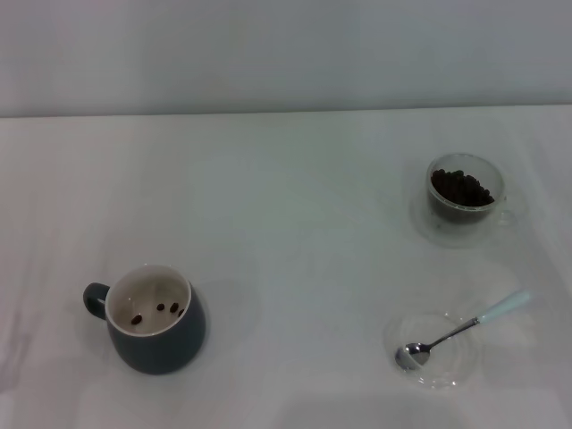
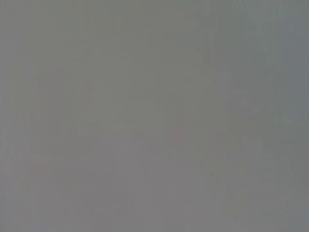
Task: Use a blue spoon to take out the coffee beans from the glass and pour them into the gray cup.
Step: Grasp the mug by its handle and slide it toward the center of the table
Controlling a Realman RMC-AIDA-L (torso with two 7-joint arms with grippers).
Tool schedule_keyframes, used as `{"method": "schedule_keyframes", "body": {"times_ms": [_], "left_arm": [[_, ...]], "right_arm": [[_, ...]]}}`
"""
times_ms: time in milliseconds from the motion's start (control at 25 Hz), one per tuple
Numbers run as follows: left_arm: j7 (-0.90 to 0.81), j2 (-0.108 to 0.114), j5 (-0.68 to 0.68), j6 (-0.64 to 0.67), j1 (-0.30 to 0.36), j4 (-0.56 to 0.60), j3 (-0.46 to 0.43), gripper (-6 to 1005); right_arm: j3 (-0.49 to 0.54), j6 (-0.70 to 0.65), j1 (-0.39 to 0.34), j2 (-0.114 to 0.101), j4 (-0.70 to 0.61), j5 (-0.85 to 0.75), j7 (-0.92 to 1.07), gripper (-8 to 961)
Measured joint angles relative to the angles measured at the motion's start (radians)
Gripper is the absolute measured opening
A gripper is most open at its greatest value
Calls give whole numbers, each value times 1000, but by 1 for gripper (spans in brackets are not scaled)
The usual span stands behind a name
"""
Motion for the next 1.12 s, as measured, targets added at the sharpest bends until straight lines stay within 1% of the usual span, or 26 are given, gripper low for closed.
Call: {"method": "schedule_keyframes", "body": {"times_ms": [360,600,920,1000,1080,1120], "left_arm": [[0,-1,20,0,16,5,0,771],[0,-1,44,1,57,8,0,770],[7,2,180,38,122,-36,0,769],[7,2,194,39,126,-45,0,769],[10,1,261,30,125,-73,0,769],[12,1,270,26,123,-77,0,768]], "right_arm": [[0,-3,2,0,0,0,3,856],[-1,-8,14,1,-9,-10,3,856],[0,-15,19,0,-26,-23,4,857],[0,-13,23,1,-27,-23,4,857],[0,-6,26,1,-27,-23,4,857],[0,-4,28,2,-28,-23,4,857]]}}
